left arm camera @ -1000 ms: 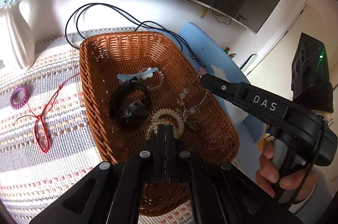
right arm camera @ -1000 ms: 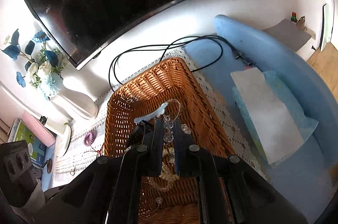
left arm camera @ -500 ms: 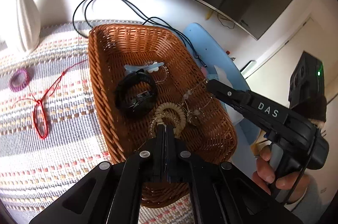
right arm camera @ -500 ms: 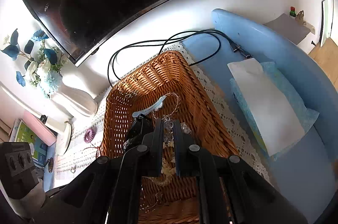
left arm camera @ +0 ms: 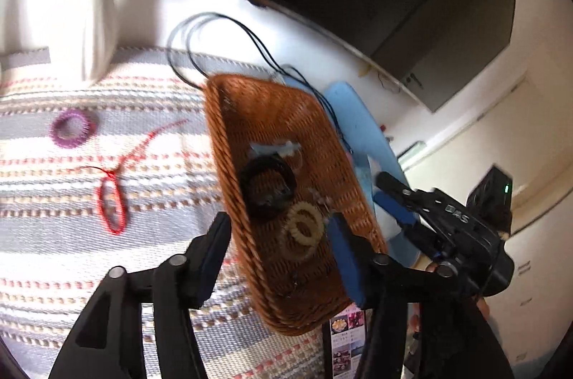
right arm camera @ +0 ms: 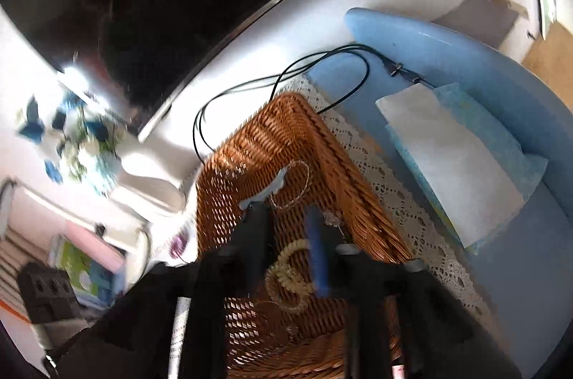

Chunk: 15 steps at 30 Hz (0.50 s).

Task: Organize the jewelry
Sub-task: 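Open the left tool to drop its chain while the right tool drops its chain, then grasp the small gold charm with the left tool while the right tool grasps the purple hair tie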

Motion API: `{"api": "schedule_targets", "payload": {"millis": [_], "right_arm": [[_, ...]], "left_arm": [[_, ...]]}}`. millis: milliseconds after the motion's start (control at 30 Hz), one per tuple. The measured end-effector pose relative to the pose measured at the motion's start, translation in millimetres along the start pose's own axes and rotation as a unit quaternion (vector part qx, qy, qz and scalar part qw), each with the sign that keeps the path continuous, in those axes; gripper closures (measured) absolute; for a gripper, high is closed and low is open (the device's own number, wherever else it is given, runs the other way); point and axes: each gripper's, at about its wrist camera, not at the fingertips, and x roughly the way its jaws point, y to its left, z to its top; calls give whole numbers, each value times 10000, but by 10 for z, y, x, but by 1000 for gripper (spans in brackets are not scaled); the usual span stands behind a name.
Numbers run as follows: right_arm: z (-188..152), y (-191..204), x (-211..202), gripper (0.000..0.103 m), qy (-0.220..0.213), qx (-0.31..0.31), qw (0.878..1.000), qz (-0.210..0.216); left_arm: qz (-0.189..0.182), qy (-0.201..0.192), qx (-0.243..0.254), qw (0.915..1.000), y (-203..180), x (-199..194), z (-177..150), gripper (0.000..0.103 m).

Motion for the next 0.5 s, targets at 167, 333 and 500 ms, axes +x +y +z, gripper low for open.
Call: {"api": "schedule_targets", "payload": {"millis": [167,333,500], "right_arm": [[82,12,-128,47,-190,156,9994,238],[111,133,-192,47,-296,-12,9991,294],[119,222,-182,47,-294,-64,9991,307]], "left_arm": [[275,-282,-205,9990,263,-252,88,41],[733,-458,-438,9953,628,-496,109,41],[1127,-717,-893,9870,1098,-822,81,41]]}}
